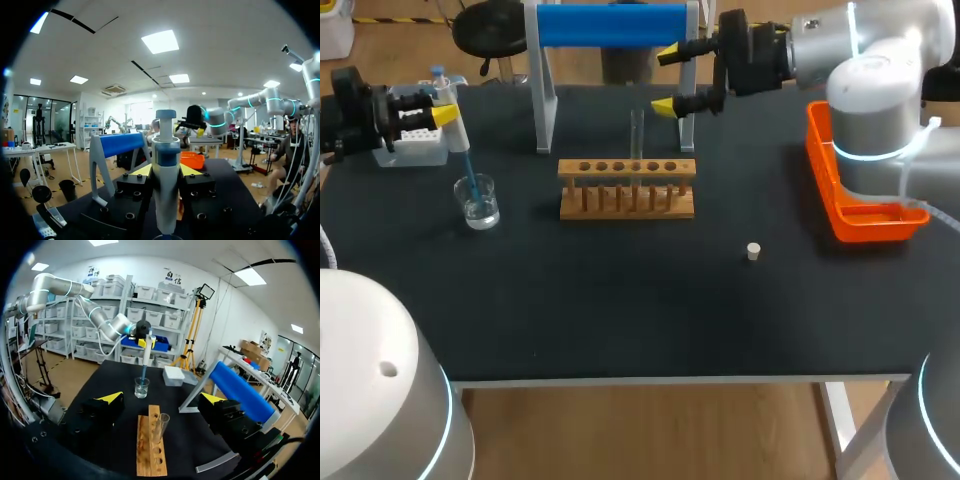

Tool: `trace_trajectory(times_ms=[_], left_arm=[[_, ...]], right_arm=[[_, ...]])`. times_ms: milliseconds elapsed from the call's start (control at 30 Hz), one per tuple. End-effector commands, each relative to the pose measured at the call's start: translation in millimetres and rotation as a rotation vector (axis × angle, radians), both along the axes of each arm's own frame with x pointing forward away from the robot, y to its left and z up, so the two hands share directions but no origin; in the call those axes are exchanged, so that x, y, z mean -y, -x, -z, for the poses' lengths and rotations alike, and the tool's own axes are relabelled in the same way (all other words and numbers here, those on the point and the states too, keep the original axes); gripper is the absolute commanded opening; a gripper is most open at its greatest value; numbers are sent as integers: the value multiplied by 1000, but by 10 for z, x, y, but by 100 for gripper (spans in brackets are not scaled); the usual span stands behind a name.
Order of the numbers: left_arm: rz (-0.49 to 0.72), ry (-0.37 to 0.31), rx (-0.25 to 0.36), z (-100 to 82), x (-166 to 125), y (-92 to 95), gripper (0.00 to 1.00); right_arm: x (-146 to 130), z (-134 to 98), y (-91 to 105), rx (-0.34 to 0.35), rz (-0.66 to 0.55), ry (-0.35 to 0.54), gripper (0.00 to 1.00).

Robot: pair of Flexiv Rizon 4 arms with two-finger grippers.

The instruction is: Invert the test tube, pick up the pipette, mount the tip to pipette, aspirate from beaker and dispense into the tube, eject the tip, return the pipette, and cap with the stopper.

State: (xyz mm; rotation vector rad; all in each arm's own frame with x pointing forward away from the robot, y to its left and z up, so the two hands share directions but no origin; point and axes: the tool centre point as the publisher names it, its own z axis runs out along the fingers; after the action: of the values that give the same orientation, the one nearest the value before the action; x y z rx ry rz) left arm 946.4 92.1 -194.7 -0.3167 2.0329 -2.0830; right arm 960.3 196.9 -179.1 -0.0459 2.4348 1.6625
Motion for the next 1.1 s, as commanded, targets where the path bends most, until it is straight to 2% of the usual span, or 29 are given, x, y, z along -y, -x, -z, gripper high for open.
trace_trajectory(times_ms=[33, 733, 1100], left_arm=[[1, 0, -1, -5, -2, 0, 0], [1, 0, -1, -5, -2, 0, 0], [1, 0, -1, -5, -2, 0, 0]], right_arm=[[-29, 109, -64, -76, -160, 29, 100], [-71, 662, -215, -109, -168, 18, 100], [-145, 870, -209, -127, -162, 33, 100]])
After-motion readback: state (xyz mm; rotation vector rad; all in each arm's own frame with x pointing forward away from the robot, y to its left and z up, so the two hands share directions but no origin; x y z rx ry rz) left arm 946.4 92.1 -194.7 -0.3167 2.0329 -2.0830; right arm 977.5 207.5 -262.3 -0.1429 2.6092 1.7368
